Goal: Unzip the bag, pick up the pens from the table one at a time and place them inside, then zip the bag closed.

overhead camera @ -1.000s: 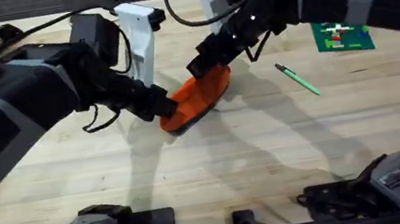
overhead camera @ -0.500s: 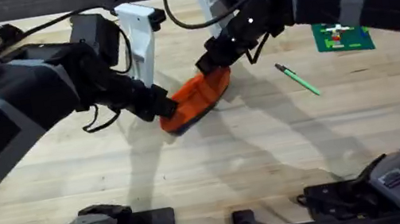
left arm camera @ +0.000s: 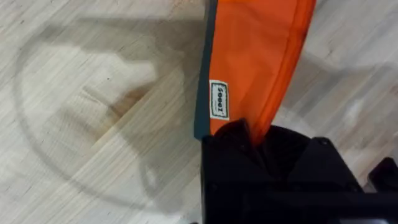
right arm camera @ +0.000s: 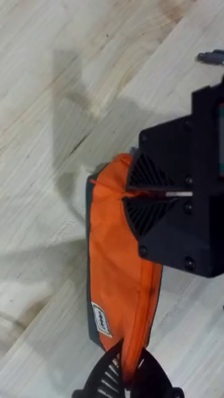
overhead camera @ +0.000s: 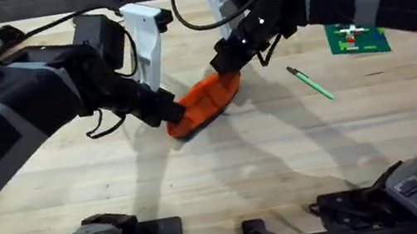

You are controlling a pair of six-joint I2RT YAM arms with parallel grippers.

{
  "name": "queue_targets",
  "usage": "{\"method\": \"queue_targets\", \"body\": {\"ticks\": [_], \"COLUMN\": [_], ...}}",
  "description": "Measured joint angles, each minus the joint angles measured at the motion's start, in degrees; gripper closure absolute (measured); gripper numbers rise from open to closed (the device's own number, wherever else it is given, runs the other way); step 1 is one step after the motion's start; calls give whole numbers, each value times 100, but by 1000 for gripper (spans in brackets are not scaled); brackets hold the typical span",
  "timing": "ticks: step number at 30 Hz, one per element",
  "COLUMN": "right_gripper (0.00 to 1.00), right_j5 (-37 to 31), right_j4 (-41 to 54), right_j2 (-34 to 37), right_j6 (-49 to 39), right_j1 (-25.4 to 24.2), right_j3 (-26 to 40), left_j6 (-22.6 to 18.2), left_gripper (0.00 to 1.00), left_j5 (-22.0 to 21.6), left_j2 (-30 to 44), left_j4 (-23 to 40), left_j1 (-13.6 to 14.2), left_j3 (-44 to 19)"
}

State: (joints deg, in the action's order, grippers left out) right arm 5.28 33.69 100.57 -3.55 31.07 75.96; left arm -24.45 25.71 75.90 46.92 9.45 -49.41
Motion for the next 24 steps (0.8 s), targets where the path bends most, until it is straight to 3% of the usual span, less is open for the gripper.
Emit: {"method": "queue_targets", "body": {"ticks": [19, 24], "right_gripper": [968, 968], "right_j5": [332, 423], "right_j4": [57, -87], "right_j2": [-109, -109], "right_j6": [-54, 17], "right_j1": [11, 217], "right_j3": [92, 92], "left_j6": [0, 0], "left_gripper": [958, 958], "left_j5": [-5, -7], "left_j2": [2, 1], "left_j4": [13, 11], "left_j1": [0, 0], "left_j3": [0, 0]}}
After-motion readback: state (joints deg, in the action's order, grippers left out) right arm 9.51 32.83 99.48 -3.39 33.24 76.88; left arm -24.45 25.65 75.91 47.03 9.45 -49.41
